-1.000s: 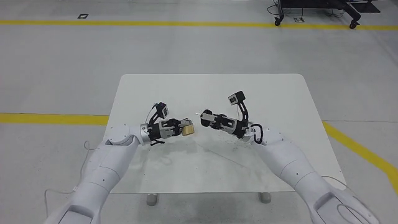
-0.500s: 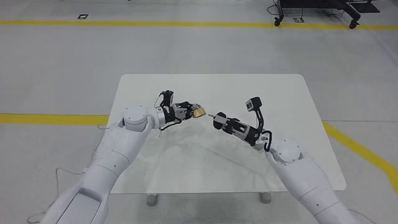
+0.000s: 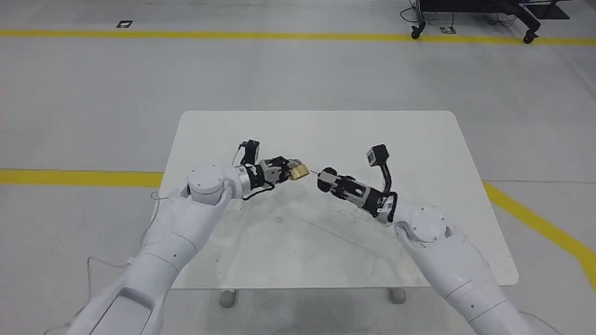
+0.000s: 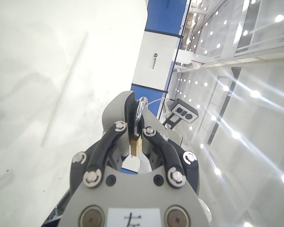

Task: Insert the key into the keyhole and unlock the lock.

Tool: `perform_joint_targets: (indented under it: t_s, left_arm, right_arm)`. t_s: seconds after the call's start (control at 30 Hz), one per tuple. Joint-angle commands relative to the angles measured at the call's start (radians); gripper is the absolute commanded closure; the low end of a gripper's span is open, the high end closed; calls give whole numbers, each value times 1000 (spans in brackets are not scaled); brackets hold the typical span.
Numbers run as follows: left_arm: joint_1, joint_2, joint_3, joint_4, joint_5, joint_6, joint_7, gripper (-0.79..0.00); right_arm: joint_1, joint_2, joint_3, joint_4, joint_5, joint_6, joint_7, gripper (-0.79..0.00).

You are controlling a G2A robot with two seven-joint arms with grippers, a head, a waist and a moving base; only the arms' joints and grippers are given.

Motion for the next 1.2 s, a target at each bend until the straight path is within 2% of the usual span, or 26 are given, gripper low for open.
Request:
perform_joint_targets:
  t_s: [0.0,0.23,0.37,0.53,0.83,1.17]
  left_arm:
    - [3,-3,-6,-11,-5,-4,46,0]
    - [13,-19,-1,-14,-38,-27,103,0]
    - [12,-27,3,-5,-44,-53,114,0]
    - [14,-38,-5,12,-117,-67,58,0]
    - [-5,-49,-8,56,-141,-76,4,0]
    - [-13,-57,-4,71,-114,-88,6,0]
  right_arm:
    - [-20,0,5,-24,-41,57,-77,0]
    - [-106,-5,-10,-142,-204,247,-329,0]
    - [-127,-12,-18,-178,-217,282,-387,0]
    - [-131,-25,-38,-195,-217,290,-467,0]
    - [-109,-48,-82,-168,-207,260,-490,0]
    - [-98,-62,-79,-144,-188,253,-494,0]
